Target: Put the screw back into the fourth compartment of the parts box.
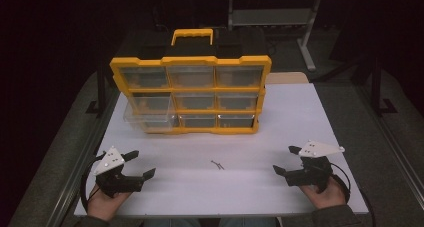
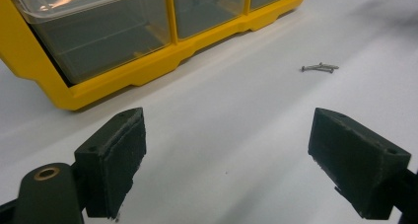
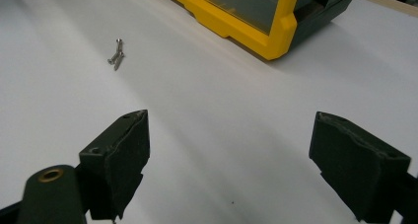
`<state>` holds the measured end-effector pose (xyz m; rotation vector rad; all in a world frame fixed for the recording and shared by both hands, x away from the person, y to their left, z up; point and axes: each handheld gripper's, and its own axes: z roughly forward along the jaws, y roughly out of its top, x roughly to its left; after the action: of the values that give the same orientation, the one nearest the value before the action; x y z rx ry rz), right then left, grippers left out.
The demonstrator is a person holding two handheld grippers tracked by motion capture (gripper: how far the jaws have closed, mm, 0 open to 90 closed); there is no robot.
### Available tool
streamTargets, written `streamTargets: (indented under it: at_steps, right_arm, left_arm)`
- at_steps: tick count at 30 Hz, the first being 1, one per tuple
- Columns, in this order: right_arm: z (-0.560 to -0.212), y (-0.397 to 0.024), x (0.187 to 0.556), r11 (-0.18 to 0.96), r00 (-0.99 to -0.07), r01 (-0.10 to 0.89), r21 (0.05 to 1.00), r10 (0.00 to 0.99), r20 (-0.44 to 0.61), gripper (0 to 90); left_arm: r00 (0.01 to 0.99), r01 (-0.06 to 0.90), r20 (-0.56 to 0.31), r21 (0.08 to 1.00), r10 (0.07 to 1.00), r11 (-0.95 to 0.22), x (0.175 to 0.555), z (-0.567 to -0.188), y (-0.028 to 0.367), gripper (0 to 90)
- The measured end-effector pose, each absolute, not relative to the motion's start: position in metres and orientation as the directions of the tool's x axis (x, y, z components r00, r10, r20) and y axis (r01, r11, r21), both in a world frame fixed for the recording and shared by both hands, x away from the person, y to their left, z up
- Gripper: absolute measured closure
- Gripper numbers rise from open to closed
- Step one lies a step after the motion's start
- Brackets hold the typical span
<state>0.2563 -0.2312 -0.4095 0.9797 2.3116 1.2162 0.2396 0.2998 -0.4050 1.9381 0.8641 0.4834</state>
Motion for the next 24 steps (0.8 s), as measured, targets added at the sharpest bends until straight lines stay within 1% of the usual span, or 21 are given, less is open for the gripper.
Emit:
streamTargets:
  at_steps: [3, 13, 15, 17, 21, 23, 24]
  right_arm:
    - [-0.410, -0.230, 0.256, 0.392, -0.700, 0.417, 0.820, 0.714, 0.015, 14.9]
    - [-0.409, -0.226, 0.257, 0.404, -0.707, 0.424, 0.811, 0.707, 0.017, 14.6]
    - [-0.408, -0.225, 0.257, 0.405, -0.709, 0.422, 0.811, 0.705, 0.016, 14.6]
    - [-0.408, -0.224, 0.257, 0.406, -0.711, 0.421, 0.811, 0.703, 0.018, 14.6]
    - [-0.406, -0.217, 0.258, 0.432, -0.727, 0.425, 0.796, 0.687, 0.015, 14.6]
    - [-0.405, -0.214, 0.258, 0.442, -0.733, 0.418, 0.794, 0.681, 0.007, 14.7]
    - [-0.401, -0.205, 0.261, 0.458, -0.745, 0.420, 0.783, 0.667, 0.010, 14.7]
  left_arm:
    - [0.680, 0.368, -0.009, 0.869, 0.734, -0.331, 0.240, -0.405, 0.301, 14.3]
    - [0.677, 0.374, -0.022, 0.871, 0.736, -0.318, 0.240, -0.406, 0.298, 14.3]
    - [0.683, 0.367, -0.008, 0.868, 0.730, -0.334, 0.242, -0.406, 0.299, 14.3]
    - [0.680, 0.376, -0.020, 0.868, 0.733, -0.325, 0.241, -0.406, 0.298, 14.2]
    - [0.680, 0.375, -0.027, 0.872, 0.733, -0.315, 0.243, -0.406, 0.297, 14.3]
    - [0.687, 0.362, -0.010, 0.871, 0.727, -0.331, 0.243, -0.406, 0.297, 14.3]
    - [0.685, 0.372, -0.017, 0.868, 0.728, -0.330, 0.242, -0.406, 0.297, 14.3]
